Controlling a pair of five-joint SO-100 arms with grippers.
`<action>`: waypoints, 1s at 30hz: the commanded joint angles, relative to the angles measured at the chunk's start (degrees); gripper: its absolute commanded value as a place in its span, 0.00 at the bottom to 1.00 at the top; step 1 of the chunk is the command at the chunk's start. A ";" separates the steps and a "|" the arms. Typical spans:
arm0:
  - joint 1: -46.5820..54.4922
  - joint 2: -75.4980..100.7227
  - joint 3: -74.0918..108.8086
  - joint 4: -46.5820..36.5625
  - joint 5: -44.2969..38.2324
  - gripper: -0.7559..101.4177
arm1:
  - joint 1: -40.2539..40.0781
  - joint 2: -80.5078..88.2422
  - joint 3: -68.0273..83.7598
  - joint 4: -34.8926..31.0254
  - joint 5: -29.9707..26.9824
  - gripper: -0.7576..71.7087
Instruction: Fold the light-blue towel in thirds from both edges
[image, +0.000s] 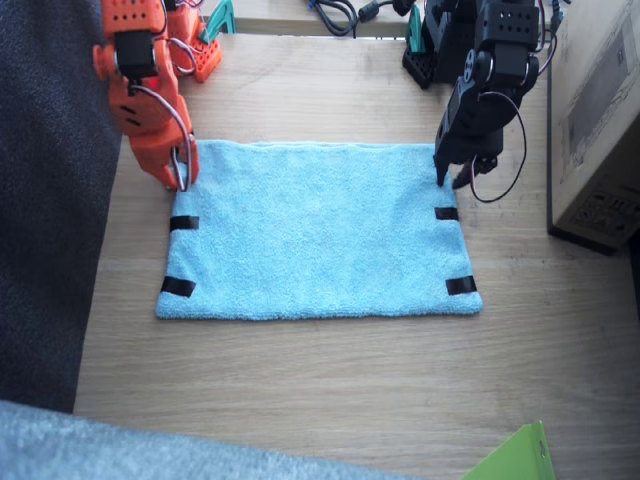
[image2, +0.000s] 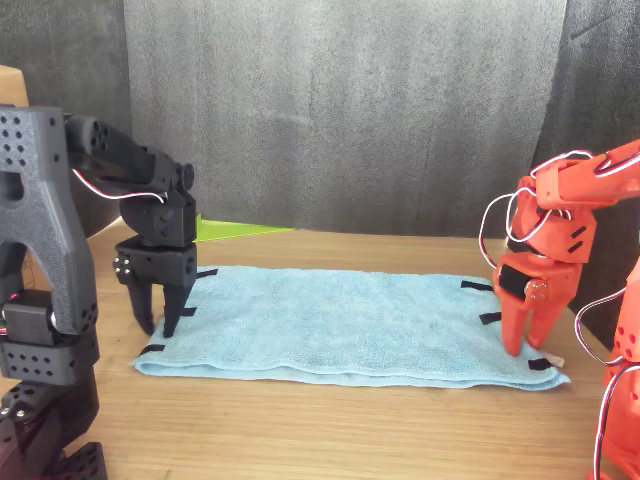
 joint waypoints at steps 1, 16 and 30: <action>-0.09 2.20 0.79 0.44 0.35 0.02 | -0.97 -0.88 1.49 -0.79 -0.62 0.03; -0.09 4.22 2.02 0.26 0.44 0.01 | 5.19 3.87 0.88 1.58 -0.88 0.01; -0.70 3.52 2.37 -1.05 0.53 0.01 | 9.23 10.90 -5.27 9.23 -0.09 0.01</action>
